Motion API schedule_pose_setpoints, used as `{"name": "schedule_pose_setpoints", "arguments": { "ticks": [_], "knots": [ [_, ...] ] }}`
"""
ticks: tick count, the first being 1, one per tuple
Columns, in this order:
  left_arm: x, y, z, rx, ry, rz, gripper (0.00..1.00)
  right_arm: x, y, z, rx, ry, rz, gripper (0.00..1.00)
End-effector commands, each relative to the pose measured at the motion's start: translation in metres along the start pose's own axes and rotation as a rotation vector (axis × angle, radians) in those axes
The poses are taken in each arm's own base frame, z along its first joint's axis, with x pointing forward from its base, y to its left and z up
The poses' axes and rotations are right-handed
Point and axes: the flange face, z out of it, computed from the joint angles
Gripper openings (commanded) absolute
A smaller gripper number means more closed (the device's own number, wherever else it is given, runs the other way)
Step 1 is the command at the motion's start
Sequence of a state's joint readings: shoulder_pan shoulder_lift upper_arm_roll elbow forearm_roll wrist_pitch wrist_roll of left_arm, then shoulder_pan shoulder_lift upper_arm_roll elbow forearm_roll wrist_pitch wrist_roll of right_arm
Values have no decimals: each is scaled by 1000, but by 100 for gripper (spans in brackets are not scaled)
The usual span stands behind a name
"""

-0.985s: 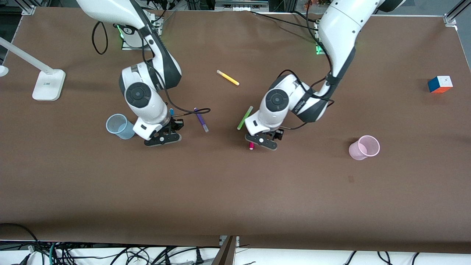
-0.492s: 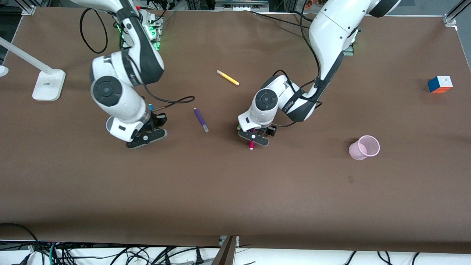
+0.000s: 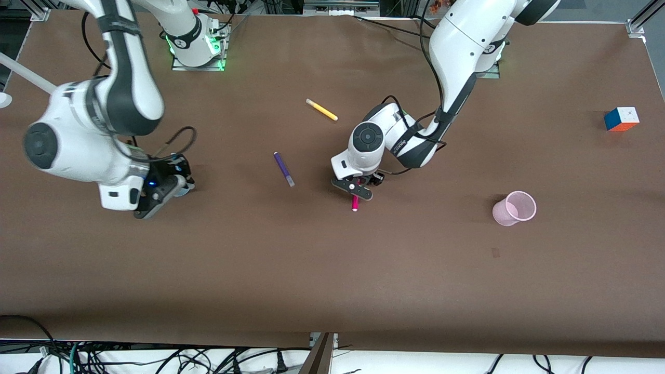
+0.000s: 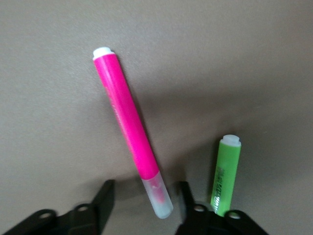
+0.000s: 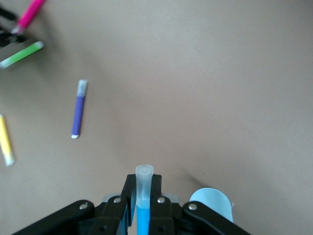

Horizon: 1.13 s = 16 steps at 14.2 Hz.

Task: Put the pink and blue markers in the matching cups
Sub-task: 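Carry the blue marker over the clear cup while the left gripper lifts pink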

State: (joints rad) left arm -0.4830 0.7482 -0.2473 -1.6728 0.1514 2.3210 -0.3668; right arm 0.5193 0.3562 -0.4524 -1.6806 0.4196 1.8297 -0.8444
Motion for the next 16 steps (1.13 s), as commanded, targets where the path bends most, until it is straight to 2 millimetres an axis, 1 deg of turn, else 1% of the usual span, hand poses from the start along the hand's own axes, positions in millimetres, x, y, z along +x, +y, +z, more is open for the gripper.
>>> {"name": "schedule_pose_setpoints", "arguments": {
  "ticks": [1, 3, 4, 5, 6, 7, 8, 10, 11, 12, 13, 14, 15, 16],
  "knots": [
    [1, -1, 0, 17, 15, 4, 12, -15, 14, -14, 68, 67, -172, 0],
    [2, -6, -3, 19, 13, 9, 6, -29, 31, -16, 90, 122, -289, 0],
    [2, -8, -8, 23, 9, 6, 6, -36, 39, -15, 101, 144, -353, 0],
    [1, -12, -16, 37, -9, 1, 6, -40, 44, -13, 107, 163, -409, 0],
    [0, -17, -25, 59, -40, -5, 6, -48, 52, -11, 116, 177, -455, 0],
    [-1, -21, -42, 77, -57, -11, 6, -55, 57, -10, 125, 197, -499, 0],
    [0, -32, -59, 90, -65, -27, 1, -62, 62, -4, 145, 222, -536, 0],
    [-6, -47, -88, 117, -98, -49, 1, -77, 70, 10, 199, 292, -594, 0],
    [-7, -58, -100, 129, -112, -66, 1, -83, 71, 15, 218, 322, -622, 0],
    [-9, -73, -115, 161, -119, -62, 1, -89, 72, 20, 236, 344, -652, 0],
    [-11, -88, -127, 198, -134, -29, 2, -94, 73, 26, 255, 364, -673, 0],
    [-12, -110, -143, 215, -155, 10, 3, -100, 74, 29, 264, 378, -691, 0],
    [-12, -134, -152, 211, -179, 48, 6, -106, 75, 33, 282, 391, -698, 0],
    [-10, -159, -166, 204, -192, 92, 6, -111, 74, 35, 305, 399, -699, 0]
  ]
}}
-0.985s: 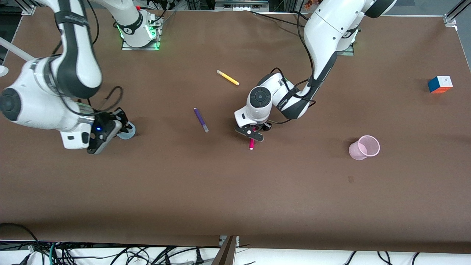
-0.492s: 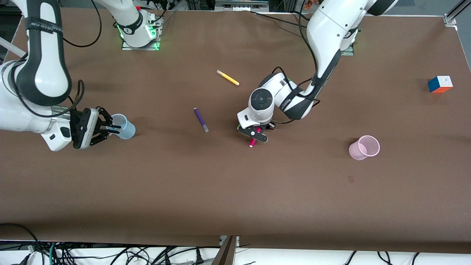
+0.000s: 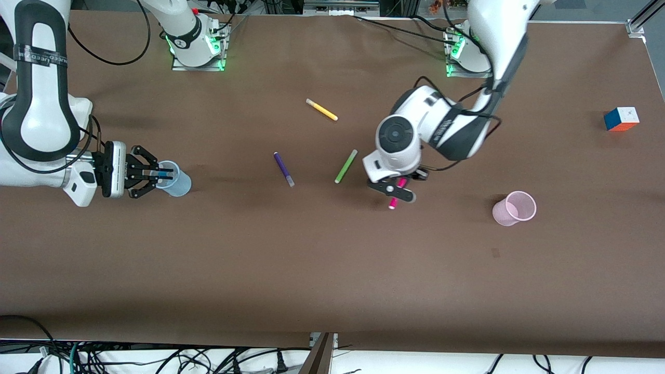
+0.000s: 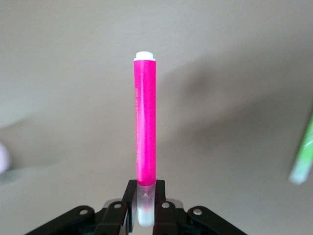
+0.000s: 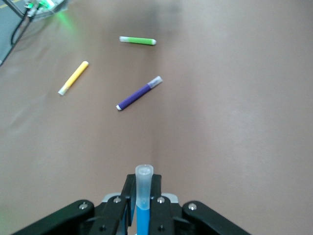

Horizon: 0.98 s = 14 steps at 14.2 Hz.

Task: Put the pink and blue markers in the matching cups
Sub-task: 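Carry the blue marker over the clear cup while the left gripper lifts pink, then drop the blue marker into the clear cup while the left gripper nears pink cup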

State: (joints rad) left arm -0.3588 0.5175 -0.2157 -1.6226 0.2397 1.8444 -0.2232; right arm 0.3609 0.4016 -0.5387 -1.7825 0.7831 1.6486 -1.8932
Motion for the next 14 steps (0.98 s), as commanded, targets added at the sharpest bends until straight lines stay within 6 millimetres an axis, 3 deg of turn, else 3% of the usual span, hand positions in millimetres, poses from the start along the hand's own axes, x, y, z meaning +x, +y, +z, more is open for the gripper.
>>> {"name": "schedule_pose_setpoints", "arguments": {
  "ticks": [1, 4, 6, 9, 13, 14],
  "knots": [
    [-7, -80, -21, 24, -44, 127, 6, -14, -12, 0, 30, 80, -23, 0],
    [-22, -144, -27, 92, -176, 223, 9, -33, -19, 0, 51, 112, -64, 0],
    [-37, -180, -17, 162, -302, 241, 9, -42, -22, -2, 59, 128, -112, 0],
    [-46, -210, -9, 336, -445, 345, 12, -50, -25, 4, 71, 142, -148, 0],
    [-36, -235, 5, 553, -596, 541, 12, -55, -21, 5, 57, 160, -157, 0],
    [-35, -236, 19, 547, -621, 560, 12, -56, -18, 6, 54, 162, -145, 9]
  ]
}}
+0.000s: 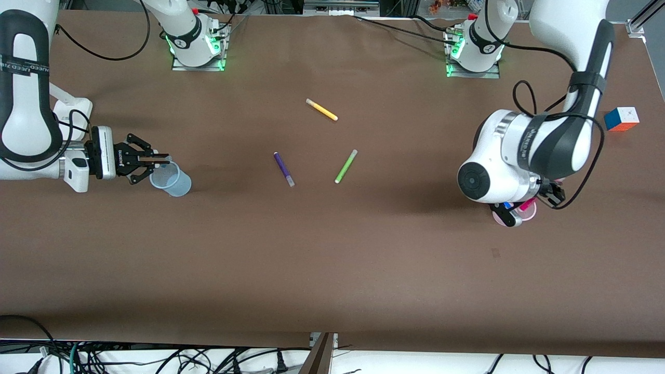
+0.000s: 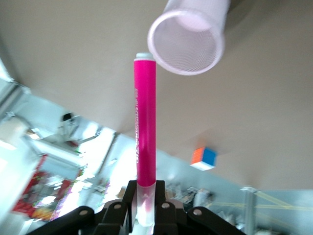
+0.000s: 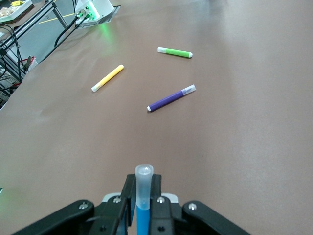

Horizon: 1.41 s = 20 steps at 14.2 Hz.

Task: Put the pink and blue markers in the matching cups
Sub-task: 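Drop the blue marker into the clear cup while the left gripper nears pink cup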

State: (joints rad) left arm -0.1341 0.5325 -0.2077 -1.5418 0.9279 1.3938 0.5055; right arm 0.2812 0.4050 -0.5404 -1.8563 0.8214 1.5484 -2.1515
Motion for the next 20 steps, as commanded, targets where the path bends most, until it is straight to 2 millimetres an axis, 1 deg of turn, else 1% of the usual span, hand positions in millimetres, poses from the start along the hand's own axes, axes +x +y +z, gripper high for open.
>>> {"name": "schedule_pose_setpoints", "arguments": {
  "ticks": [1, 2, 3, 4, 5, 7, 9, 10, 12, 13, 16, 17, 18, 19, 20],
  "knots": [
    [17, 10, 27, 22, -77, 92, 11, -4, 5, 1, -25, 44, 6, 60],
    [23, 20, 38, 21, -89, 111, 8, -5, 7, 3, -33, 52, 17, 100],
    [26, 24, 40, 24, -84, 117, 8, -5, 9, 2, -38, 53, 49, 100],
    [29, 23, 41, 31, -68, 120, 8, 1, 12, -3, -44, 47, 103, 100],
    [30, 22, 43, 33, -62, 120, 8, 10, 15, -11, -45, 33, 152, 100],
    [38, 33, 53, 34, -63, 149, 8, 31, 21, -29, -60, -4, 289, 100],
    [43, 35, 54, 44, -44, 157, 9, 60, 28, -50, -90, -87, 432, 100],
    [46, 32, 59, 43, -29, 158, 9, 76, 32, -61, -115, -129, 514, 100],
    [48, 29, 62, 46, -11, 156, 11, 109, 34, -79, -151, -215, 718, 100],
    [48, 29, 63, 46, -10, 155, 12, 121, 35, -82, -171, -240, 827, 100],
    [53, 29, 65, 49, 4, 161, 12, 146, 35, -72, -236, -353, 1096, 100],
    [51, 25, 72, 42, 4, 156, 13, 154, 35, -69, -272, -389, 1169, 100],
    [51, 24, 74, 40, 5, 155, 19, 164, 35, -62, -307, -425, 1238, 100],
    [52, 24, 73, 47, 7, 155, 44, 173, 35, -59, -347, -448, 1313, 100],
    [51, 24, 71, 49, 4, 156, 99, 181, 34, -63, -381, -442, 1386, 100]
  ]
}}
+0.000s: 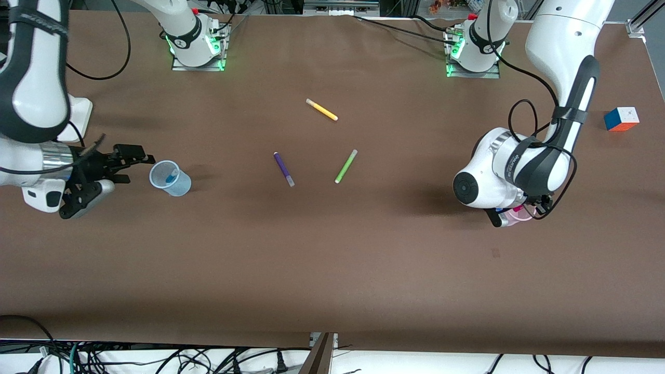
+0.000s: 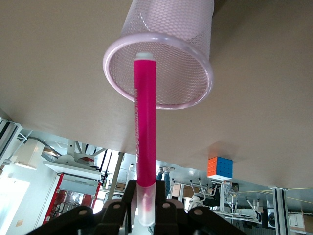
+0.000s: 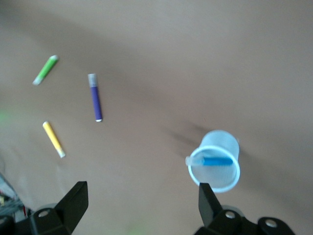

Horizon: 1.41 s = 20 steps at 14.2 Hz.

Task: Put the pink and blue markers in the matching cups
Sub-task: 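Release the pink marker into the pink cup while the right gripper withdraws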

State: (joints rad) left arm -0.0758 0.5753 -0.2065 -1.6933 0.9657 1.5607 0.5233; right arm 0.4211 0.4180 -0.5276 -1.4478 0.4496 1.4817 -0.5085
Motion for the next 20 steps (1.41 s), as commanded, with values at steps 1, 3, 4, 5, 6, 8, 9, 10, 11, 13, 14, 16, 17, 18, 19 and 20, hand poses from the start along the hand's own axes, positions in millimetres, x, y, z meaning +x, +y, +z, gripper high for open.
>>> {"name": "schedule_pose_setpoints", "arguments": {
  "ticks": [1, 3, 4, 5, 6, 8, 9, 10, 11, 13, 14, 16, 17, 18, 19, 20],
  "knots": [
    [-1, -1, -2, 36, -9, 12, 100, -1, -20, -14, -40, -35, 214, 100],
    [-3, -4, -4, 39, -4, 2, 100, -6, -34, -16, -86, -84, 387, 100],
    [-4, -5, -5, 40, -3, -2, 100, -8, -44, -24, -117, -89, 431, 100],
    [-5, -5, -7, 37, 3, -5, 100, -12, -52, -29, -124, -108, 480, 100],
    [-8, -7, -7, 21, 13, -18, 100, -20, -58, -39, -120, -118, 526, 100],
    [-16, -9, -14, -23, 52, -63, 100, -34, -66, -63, -140, -107, 560, 100],
    [-27, -11, -22, -71, 97, -102, 100, -40, -72, -72, -171, -93, 544, 100],
    [-35, -13, -31, -110, 132, -136, 100, -46, -72, -77, -190, -93, 533, 100],
    [-44, -18, -39, -145, 160, -172, 100, -55, -71, -84, -189, -89, 516, 100],
    [-60, -26, -61, -258, 241, -221, 100, -74, -69, -95, -188, -71, 498, 100],
    [-69, -29, -70, -332, 285, -240, 100, -81, -65, -100, -235, -69, 508, 100],
    [-94, -42, -91, -408, 362, -295, 100, -112, -60, -127, -310, -18, 542, 100],
    [-105, -46, -101, -435, 396, -309, 100, -125, -58, -138, -306, 11, 547, 100],
    [-124, -48, -116, -475, 441, -324, 100, -135, -63, -142, -303, 26, 535, 100],
    [-143, -50, -132, -505, 482, -339, 100, -139, -71, -141, -312, 24, 518, 100],
    [-165, -54, -141, -529, 524, -364, 100, -144, -65, -145, -314, 46, 524, 100]
  ]
}}
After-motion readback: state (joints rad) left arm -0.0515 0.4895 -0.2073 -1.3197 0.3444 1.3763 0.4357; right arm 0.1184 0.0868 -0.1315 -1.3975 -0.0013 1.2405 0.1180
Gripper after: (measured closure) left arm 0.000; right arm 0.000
